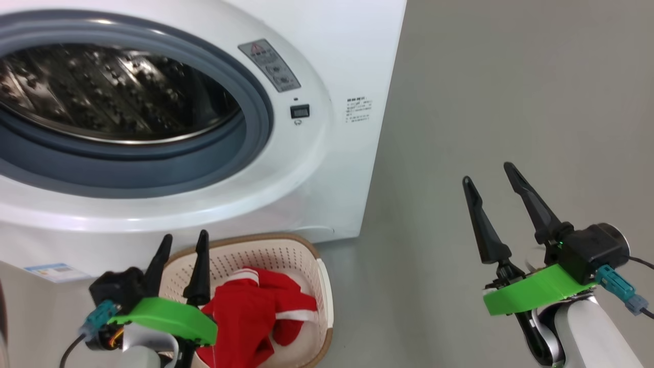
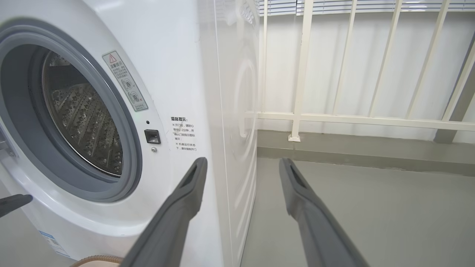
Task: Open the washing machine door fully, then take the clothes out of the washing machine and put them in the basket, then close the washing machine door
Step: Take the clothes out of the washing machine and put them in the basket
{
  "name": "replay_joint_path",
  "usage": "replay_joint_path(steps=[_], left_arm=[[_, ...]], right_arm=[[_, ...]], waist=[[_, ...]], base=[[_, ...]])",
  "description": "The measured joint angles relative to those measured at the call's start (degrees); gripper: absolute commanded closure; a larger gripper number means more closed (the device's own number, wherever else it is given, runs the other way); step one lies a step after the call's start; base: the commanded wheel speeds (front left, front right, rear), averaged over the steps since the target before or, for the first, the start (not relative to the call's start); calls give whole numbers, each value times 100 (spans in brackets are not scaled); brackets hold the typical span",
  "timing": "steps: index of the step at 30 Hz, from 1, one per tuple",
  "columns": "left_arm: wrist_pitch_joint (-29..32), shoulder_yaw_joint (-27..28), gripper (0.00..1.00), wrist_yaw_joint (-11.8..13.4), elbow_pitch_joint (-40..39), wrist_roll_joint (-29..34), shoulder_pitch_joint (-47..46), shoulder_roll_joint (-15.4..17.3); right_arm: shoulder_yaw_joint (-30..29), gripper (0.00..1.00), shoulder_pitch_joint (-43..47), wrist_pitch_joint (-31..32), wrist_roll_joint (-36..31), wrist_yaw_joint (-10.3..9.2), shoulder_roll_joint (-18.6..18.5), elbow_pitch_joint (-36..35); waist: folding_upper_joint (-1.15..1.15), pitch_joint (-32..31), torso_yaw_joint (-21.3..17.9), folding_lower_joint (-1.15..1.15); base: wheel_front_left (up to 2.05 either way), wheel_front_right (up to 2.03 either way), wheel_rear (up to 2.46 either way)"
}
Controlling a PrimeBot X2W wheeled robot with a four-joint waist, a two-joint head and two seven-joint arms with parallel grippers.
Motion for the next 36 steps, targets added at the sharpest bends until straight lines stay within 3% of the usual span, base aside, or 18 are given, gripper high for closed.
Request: replay_joint_path(steps=[10,20,36], left_arm=[[-8,272,0,0,-1266,147,608,10],[-8,528,0,18,-2011,303,1062,26],[-8,693,0,15,-2418,753,1545,33]], right_arm=[[-129,0,135,0,-16,0,8,73],[-193,0,347,0,-19,0,19,66],[-298,0,566,0,-76,0,11,-19]], waist=[[0,-453,51,0],[0,-719,29,0],[0,-990,-12,0]], base=[[0,0,0],[0,0,0],[0,0,0]])
